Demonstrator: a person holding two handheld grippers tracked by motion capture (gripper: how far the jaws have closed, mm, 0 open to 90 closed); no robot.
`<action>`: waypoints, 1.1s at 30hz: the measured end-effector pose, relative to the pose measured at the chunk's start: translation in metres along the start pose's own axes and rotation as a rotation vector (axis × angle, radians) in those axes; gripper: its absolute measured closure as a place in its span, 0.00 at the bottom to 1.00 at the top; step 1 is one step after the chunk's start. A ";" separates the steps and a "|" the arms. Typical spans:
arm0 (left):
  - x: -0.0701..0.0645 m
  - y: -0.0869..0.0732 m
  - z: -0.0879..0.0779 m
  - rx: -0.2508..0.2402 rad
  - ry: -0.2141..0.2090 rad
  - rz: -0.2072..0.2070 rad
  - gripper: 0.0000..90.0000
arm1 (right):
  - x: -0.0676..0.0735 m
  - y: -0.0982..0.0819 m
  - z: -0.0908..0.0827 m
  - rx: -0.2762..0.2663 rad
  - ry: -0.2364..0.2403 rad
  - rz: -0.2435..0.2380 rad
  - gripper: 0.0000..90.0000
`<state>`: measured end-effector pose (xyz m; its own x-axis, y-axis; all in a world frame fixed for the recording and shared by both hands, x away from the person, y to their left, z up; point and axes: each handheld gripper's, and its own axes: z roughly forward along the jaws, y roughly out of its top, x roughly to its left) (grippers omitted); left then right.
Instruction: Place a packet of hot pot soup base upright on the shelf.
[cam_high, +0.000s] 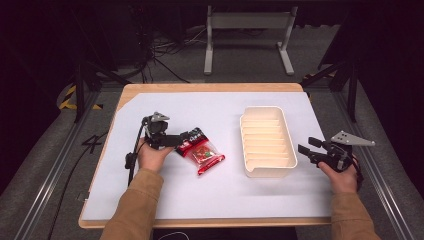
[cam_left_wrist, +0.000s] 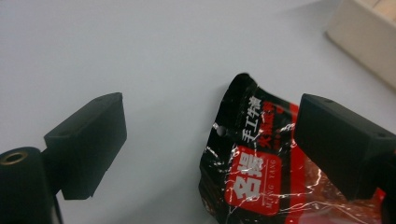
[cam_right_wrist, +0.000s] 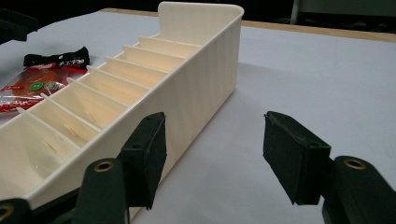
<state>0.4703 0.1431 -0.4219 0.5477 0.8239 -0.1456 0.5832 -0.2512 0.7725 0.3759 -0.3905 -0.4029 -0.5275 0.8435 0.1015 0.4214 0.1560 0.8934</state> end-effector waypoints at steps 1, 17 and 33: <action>0.000 -0.001 0.003 0.021 0.003 -0.003 0.12 | 0.000 0.000 -0.001 0.000 -0.002 -0.003 0.44; 0.008 -0.014 0.019 0.164 -0.058 -0.061 0.12 | -0.002 -0.004 -0.003 0.013 -0.016 0.014 0.46; 0.001 -0.017 0.014 0.178 -0.147 -0.029 0.45 | -0.004 -0.004 -0.003 0.011 -0.033 0.013 0.48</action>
<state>0.4690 0.1410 -0.4433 0.6028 0.7527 -0.2649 0.6896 -0.3245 0.6474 0.3740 -0.3958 -0.4057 -0.4975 0.8619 0.0982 0.4358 0.1505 0.8874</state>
